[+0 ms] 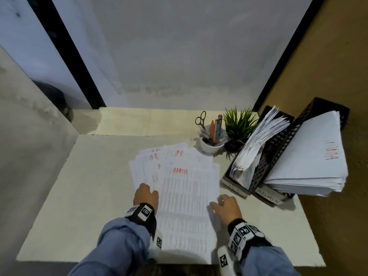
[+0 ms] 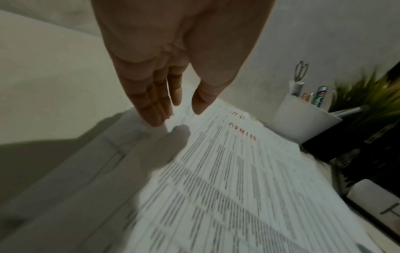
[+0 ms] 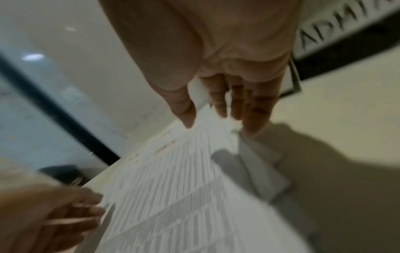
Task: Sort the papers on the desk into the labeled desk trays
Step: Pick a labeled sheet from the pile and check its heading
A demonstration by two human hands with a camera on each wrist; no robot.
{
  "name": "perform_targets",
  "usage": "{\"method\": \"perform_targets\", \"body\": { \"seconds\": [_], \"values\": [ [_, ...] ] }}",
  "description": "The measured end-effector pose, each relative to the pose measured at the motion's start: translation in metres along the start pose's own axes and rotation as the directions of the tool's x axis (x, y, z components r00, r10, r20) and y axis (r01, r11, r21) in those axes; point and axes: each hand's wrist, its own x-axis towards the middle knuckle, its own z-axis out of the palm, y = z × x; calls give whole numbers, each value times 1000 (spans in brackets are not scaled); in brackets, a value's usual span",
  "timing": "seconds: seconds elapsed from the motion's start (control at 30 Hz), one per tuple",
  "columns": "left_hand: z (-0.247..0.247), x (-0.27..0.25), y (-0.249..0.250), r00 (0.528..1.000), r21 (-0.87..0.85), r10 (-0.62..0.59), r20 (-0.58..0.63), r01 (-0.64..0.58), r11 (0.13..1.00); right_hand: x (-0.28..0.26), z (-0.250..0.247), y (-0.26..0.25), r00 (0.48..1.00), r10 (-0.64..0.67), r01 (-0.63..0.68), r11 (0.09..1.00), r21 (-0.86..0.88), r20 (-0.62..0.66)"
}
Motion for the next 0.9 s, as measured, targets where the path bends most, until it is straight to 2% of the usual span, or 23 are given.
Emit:
{"method": "perform_targets", "body": {
  "seconds": [0.07,0.13,0.27,0.37,0.47,0.57,0.7,0.77,0.83,0.9],
  "values": [
    [7,-5,-8,998,-65,-8,-54,5,998,4,11,2,995,97,-95,994,51,-28],
    [13,-7,-11,998,-129,-30,-61,22,991,4,15,-5,994,103,-99,990,105,-35],
    [20,-9,-11,990,-235,-124,71,138,962,9,19,-13,994,83,-78,995,63,-70],
    [22,-9,-12,986,-290,-21,165,69,954,11,19,-16,990,93,-85,994,72,-107],
    [23,-7,-21,980,-408,80,180,0,913,9,18,-20,981,116,-87,979,187,-154],
    [16,-8,-26,983,-490,130,126,-52,870,9,17,-23,971,116,-43,945,325,-209],
    [4,-9,-25,984,-610,123,127,-20,792,11,12,-30,979,79,24,872,489,-189],
    [1,-4,-26,994,-634,98,57,-40,772,15,12,-30,975,83,28,873,487,-205],
    [-5,6,-31,996,-613,70,-47,-84,786,17,12,-27,968,110,18,866,499,-225],
    [-15,13,-33,993,-590,71,-90,-110,800,16,7,-23,959,149,1,850,527,-242]
  ]
}}
